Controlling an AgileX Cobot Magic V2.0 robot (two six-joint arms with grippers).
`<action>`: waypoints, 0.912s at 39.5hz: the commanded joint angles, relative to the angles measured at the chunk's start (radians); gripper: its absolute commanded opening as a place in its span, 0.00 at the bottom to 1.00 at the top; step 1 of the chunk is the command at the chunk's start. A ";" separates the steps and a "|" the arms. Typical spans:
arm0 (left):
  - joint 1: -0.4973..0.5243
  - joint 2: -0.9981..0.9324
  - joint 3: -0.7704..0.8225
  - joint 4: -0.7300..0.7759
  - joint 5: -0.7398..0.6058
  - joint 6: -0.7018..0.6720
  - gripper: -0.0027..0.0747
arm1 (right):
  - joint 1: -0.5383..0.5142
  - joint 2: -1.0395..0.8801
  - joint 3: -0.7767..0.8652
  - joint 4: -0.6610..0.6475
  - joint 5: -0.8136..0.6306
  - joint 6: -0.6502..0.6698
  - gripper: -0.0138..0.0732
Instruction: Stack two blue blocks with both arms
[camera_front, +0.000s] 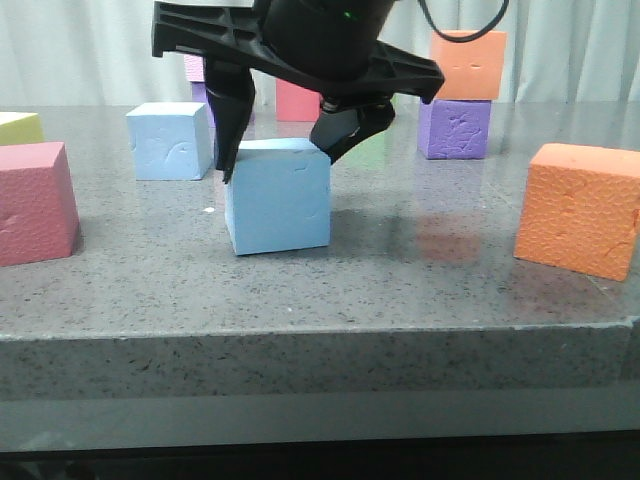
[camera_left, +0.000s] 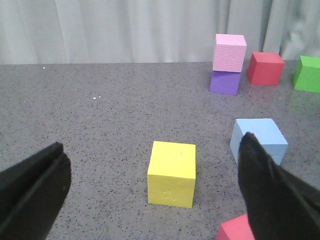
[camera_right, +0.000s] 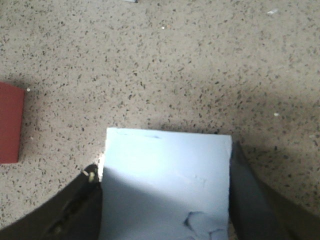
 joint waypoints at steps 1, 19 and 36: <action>0.001 0.007 -0.038 0.001 -0.077 -0.002 0.89 | -0.005 -0.034 -0.001 -0.058 0.007 0.002 0.56; 0.001 0.007 -0.038 0.001 -0.077 -0.002 0.89 | -0.005 -0.174 -0.093 -0.123 -0.034 0.002 0.92; 0.001 0.007 -0.038 0.001 -0.077 -0.002 0.89 | -0.056 -0.293 -0.107 -0.122 0.008 0.002 0.13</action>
